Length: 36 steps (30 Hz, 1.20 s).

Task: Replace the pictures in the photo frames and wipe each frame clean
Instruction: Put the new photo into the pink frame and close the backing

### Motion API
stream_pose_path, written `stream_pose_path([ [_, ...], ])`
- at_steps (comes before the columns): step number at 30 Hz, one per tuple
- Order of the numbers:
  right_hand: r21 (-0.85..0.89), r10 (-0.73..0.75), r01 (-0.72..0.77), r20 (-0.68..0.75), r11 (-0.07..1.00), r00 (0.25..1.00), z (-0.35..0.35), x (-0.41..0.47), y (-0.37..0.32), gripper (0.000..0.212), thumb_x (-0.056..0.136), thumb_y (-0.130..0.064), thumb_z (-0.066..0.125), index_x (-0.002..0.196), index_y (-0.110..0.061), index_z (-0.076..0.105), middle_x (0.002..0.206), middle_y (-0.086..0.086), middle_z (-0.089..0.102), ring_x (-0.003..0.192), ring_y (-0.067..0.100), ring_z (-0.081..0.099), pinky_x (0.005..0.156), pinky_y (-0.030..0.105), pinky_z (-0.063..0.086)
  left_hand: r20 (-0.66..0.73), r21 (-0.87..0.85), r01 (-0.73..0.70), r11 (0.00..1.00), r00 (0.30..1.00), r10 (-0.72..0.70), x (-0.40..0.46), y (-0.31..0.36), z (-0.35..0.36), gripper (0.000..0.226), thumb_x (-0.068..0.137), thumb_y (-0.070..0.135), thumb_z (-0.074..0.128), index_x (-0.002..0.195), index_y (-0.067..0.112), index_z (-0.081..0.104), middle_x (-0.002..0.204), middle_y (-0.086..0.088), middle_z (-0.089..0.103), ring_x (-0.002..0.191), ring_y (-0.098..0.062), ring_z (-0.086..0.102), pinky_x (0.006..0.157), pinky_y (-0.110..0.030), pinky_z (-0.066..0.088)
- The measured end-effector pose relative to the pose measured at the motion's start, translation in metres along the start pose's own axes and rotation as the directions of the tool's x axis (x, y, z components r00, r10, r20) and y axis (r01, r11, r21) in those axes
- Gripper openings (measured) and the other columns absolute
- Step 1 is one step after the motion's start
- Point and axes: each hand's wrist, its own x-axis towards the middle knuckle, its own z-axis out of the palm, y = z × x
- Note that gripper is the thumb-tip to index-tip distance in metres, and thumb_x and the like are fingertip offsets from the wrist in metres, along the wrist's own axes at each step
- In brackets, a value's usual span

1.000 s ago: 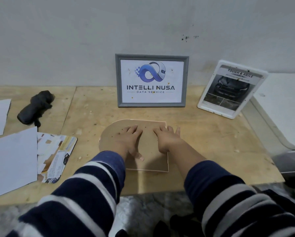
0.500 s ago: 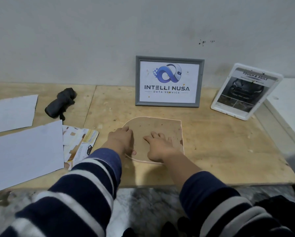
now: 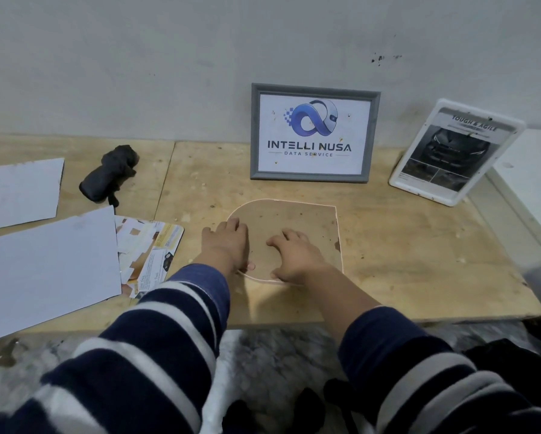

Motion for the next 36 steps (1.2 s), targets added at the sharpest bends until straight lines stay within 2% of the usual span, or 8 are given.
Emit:
stream_pose_path([
  [4, 0.031, -0.116, 0.122, -0.148, 0.992, 0.982, 0.02, -0.02, 0.007, 0.019, 0.088, -0.026, 0.057, 0.106, -0.025, 0.065, 0.123, -0.002, 0.049, 0.119, 0.019, 0.042, 0.1, 0.034, 0.036, -0.017, -0.076, -0.037, 0.996, 0.999, 0.036, -0.007, -0.005, 0.003, 0.08, 0.083, 0.047, 0.067, 0.147, 0.021, 0.027, 0.154, -0.002, 0.021, 0.138, -0.026, 0.026, 0.108, -0.046, 0.027],
  [11, 0.009, -0.25, 0.268, -0.33, 0.963, 0.91, 0.051, -0.029, 0.014, 0.018, 0.085, -0.019, 0.059, 0.081, -0.01, 0.073, 0.088, 0.003, 0.063, 0.088, 0.027, 0.057, 0.07, 0.037, 0.049, -0.054, -0.121, -0.035, 0.992, 0.998, 0.029, -0.015, -0.003, 0.015, 0.072, 0.089, 0.043, 0.061, 0.148, 0.025, 0.026, 0.155, 0.001, 0.02, 0.139, -0.024, 0.026, 0.11, -0.049, 0.025],
  [15, -0.089, -0.281, 0.269, -0.421, 0.959, 0.862, 0.058, -0.028, 0.006, 0.006, 0.071, -0.019, 0.064, 0.065, -0.017, 0.063, 0.071, -0.003, 0.058, 0.068, 0.023, 0.059, 0.054, 0.028, 0.045, -0.074, -0.13, -0.024, 0.991, 0.997, 0.015, -0.016, -0.003, 0.018, 0.069, 0.089, 0.046, 0.06, 0.148, 0.027, 0.028, 0.155, 0.002, 0.022, 0.138, -0.023, 0.027, 0.109, -0.048, 0.026],
  [21, -0.205, -0.25, 0.179, -0.399, 0.962, 0.882, 0.057, -0.03, 0.0, 0.022, 0.061, -0.011, 0.076, 0.07, -0.021, 0.06, 0.074, -0.005, 0.057, 0.071, 0.019, 0.058, 0.053, 0.025, 0.039, -0.097, -0.152, -0.043, 0.988, 0.995, 0.028, -0.021, -0.005, 0.02, 0.053, 0.098, 0.047, 0.042, 0.146, 0.028, 0.032, 0.155, 0.002, 0.025, 0.139, -0.022, 0.028, 0.112, -0.049, 0.021],
  [24, -0.199, -0.243, 0.179, -0.375, 0.964, 0.895, 0.047, -0.032, -0.003, 0.014, 0.081, -0.006, 0.059, 0.091, -0.016, 0.06, 0.096, 0.002, 0.058, 0.092, 0.025, 0.055, 0.068, 0.034, 0.042, -0.134, -0.244, -0.053, 0.968, 0.991, 0.02, -0.023, -0.01, 0.014, 0.042, 0.103, 0.036, 0.027, 0.142, 0.028, 0.04, 0.153, 0.004, 0.031, 0.139, -0.018, 0.03, 0.115, -0.049, 0.015],
  [27, -0.182, -0.245, 0.188, -0.381, 0.965, 0.892, 0.029, -0.034, -0.006, 0.023, 0.091, -0.004, 0.044, 0.109, -0.014, 0.053, 0.114, 0.003, 0.05, 0.102, 0.024, 0.046, 0.078, 0.032, 0.037, -0.19, -0.318, -0.09, 0.944, 0.981, 0.029, -0.024, -0.018, 0.003, 0.04, 0.098, 0.023, 0.033, 0.134, 0.027, 0.049, 0.143, 0.007, 0.044, 0.132, -0.015, 0.038, 0.116, -0.047, 0.015],
  [32, 0.024, -0.11, 0.129, -0.387, 0.991, 0.915, -0.008, -0.031, -0.016, 0.019, 0.092, -0.001, 0.045, 0.095, -0.018, 0.053, 0.102, -0.001, 0.051, 0.09, 0.019, 0.05, 0.077, 0.035, 0.047, -0.331, -0.258, -0.27, 0.928, 0.927, 0.178, -0.033, -0.024, -0.019, 0.029, 0.093, 0.033, 0.042, 0.114, 0.029, 0.062, 0.116, 0.012, 0.063, 0.11, -0.01, 0.055, 0.115, -0.04, 0.016],
  [36, 0.09, -0.082, 0.109, -0.265, 0.99, 0.961, -0.041, -0.018, -0.016, 0.015, 0.093, -0.008, 0.046, 0.086, -0.021, 0.048, 0.105, -0.001, 0.05, 0.09, 0.02, 0.048, 0.075, 0.032, 0.038, -0.425, -0.07, -0.395, 0.916, 0.843, 0.33, -0.033, -0.029, -0.029, 0.028, 0.093, 0.037, 0.046, 0.115, 0.028, 0.061, 0.112, 0.009, 0.066, 0.1, -0.013, 0.059, 0.099, -0.032, 0.037],
])
